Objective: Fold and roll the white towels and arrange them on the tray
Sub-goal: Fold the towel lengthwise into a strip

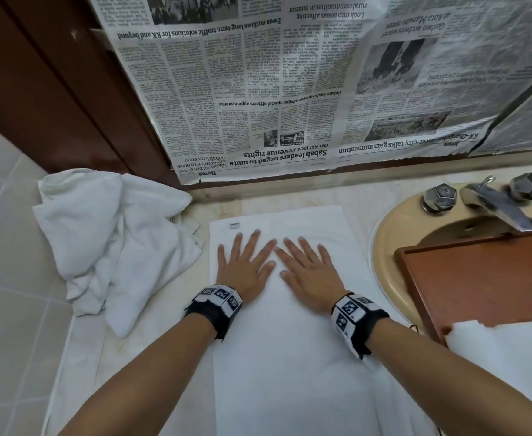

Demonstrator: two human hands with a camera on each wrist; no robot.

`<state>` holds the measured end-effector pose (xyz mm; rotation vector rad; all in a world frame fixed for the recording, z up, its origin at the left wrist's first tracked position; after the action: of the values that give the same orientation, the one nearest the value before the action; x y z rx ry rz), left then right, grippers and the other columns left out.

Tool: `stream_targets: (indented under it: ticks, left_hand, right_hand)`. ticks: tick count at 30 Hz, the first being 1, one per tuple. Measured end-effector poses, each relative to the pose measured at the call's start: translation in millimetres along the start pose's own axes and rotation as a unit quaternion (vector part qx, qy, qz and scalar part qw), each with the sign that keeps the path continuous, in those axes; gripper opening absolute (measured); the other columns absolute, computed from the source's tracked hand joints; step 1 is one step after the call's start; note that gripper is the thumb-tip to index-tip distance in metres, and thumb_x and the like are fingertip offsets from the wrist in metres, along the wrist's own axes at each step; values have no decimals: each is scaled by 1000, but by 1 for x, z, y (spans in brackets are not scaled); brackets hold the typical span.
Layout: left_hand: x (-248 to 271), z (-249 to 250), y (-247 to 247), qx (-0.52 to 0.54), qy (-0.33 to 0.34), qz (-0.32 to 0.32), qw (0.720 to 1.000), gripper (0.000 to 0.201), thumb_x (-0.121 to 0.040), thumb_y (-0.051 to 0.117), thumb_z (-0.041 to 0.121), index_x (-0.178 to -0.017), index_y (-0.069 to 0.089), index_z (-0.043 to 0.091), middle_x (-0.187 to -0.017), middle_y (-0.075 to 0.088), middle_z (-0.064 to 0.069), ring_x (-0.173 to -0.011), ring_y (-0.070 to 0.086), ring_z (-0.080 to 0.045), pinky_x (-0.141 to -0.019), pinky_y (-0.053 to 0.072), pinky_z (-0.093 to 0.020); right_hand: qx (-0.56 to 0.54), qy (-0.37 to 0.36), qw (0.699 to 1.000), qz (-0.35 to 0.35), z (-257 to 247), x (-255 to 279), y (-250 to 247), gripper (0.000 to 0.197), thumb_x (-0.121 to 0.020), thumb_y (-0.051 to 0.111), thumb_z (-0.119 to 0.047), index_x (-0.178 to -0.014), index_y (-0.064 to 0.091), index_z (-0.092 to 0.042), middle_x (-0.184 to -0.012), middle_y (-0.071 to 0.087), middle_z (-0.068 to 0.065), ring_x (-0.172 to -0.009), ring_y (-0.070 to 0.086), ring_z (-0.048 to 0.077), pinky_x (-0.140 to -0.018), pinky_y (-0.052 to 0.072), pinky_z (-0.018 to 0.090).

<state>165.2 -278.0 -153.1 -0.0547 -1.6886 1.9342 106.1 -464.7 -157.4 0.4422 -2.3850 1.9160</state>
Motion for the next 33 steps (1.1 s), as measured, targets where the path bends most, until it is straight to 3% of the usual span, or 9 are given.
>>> stream_targets:
  ticks: [4, 9, 11, 15, 19, 23, 29, 31, 33]
  left_hand:
    - [-13, -13, -4, -27, -3, -11, 1000, 55, -99, 8, 64, -150, -11, 56, -162, -23, 18, -151, -19, -21, -120, -10, -54]
    - [-20, -34, -14, 19, -90, 20, 996, 62, -102, 13, 58, -158, -3, 37, -166, -16, 6, -153, -12, -23, -122, -2, -51]
    - [-10, -26, -19, 61, -110, 46, 991, 71, -98, 11, 62, -159, 3, 27, -167, -10, 2, -153, -9, -25, -123, 0, -50]
    - [41, 6, 2, 91, -69, 6, 993, 87, -78, -9, 76, -157, -1, 40, -166, -13, 7, -152, -13, -20, -121, -4, -50]
    - [78, 1, 29, 20, -42, -21, 999, 76, -82, -12, 73, -153, -15, 47, -157, -32, 14, -150, -23, -16, -121, -8, -50]
    - [87, -22, 28, 13, -53, -10, 998, 71, -90, 3, 72, -154, -13, 45, -160, -28, 13, -150, -22, -16, -121, -7, -51]
    - [144, 20, 45, 56, -18, 4, 998, 94, -76, -23, 79, -157, -6, 36, -163, -23, 5, -151, -18, -20, -121, -9, -48]
    - [165, 32, 64, 47, 5, -20, 999, 82, -85, -12, 75, -158, -3, 37, -163, -22, 3, -151, -17, -21, -120, -11, -45]
    - [176, 29, 74, 16, 17, -22, 999, 70, -97, 5, 69, -159, 7, 36, -167, -6, 0, -152, -7, -22, -118, -8, -45]
  right_hand:
    - [-3, 87, 996, -8, 32, -13, -8, 61, -101, 7, -59, -156, -10, -40, -161, -21, -14, -151, -19, 17, -122, -10, 46]
    - [-33, 215, 976, 5, 65, 0, -21, 68, -103, 7, -54, -158, -10, -18, -165, -16, 2, -152, -13, 19, -124, -2, 46]
    - [-44, 172, 984, 22, 53, 16, -19, 71, -100, 4, -56, -159, -6, -18, -165, -13, 0, -153, -11, 17, -123, -6, 43]
    - [-28, 92, 995, -7, 21, 54, 5, 77, -89, -9, -62, -158, -7, -27, -161, -21, -11, -150, -20, 12, -120, -13, 40]
    - [-22, 165, 986, 10, 33, 73, 14, 83, -88, -11, -59, -158, -6, -16, -164, -17, -3, -149, -17, 10, -122, -8, 39]
    - [-24, 196, 980, 27, 34, 90, 9, 84, -89, -10, -54, -158, 7, -9, -166, 0, 6, -154, 0, 18, -123, 1, 38]
    - [-67, 97, 993, -3, -26, 155, 23, 69, -93, -6, -58, -155, -14, -30, -158, -25, -17, -148, -24, 8, -120, -15, 38]
    - [-51, 86, 995, -11, -31, 169, 37, 64, -97, -2, -57, -156, -11, -34, -160, -22, -17, -149, -21, 10, -120, -14, 41]
    - [-28, 88, 996, -1, -24, 178, 48, 62, -100, 2, -57, -158, -5, -34, -163, -16, -17, -152, -15, 12, -120, -12, 42]
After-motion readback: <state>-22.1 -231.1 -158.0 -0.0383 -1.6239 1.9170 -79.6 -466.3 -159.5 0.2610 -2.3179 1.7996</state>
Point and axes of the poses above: each hand's wrist, its own x-axis away from the middle knuckle, its own y-axis out of the palm, z = x × y, the point moved 1 cm from there along -x, towards the middle knuckle
